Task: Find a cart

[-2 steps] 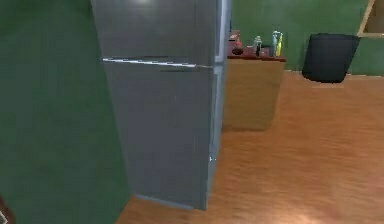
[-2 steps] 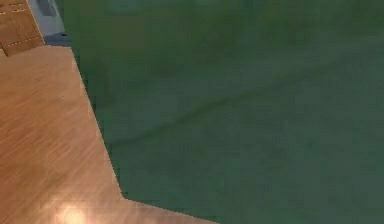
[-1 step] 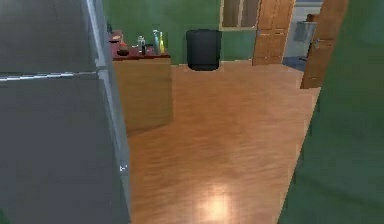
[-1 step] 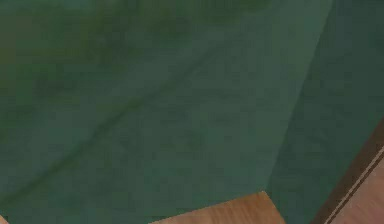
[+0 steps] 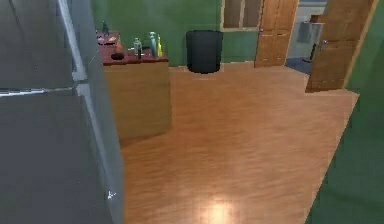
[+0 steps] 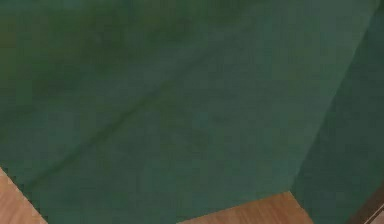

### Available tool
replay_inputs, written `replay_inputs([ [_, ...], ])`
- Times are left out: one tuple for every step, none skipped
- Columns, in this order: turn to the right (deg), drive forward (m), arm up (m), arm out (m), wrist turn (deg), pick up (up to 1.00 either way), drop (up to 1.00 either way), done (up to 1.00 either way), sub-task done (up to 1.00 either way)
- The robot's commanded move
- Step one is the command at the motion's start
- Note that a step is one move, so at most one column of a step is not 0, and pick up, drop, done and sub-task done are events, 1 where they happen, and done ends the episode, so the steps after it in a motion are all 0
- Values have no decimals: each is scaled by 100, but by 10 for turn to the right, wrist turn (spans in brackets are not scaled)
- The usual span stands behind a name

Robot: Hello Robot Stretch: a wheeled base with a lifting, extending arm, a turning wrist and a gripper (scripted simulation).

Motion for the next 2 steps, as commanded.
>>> replay_inputs([
  [0,60,0,0,0,0,0,0,0],
  [270,0,0,0,0,0,0,0,0],
])
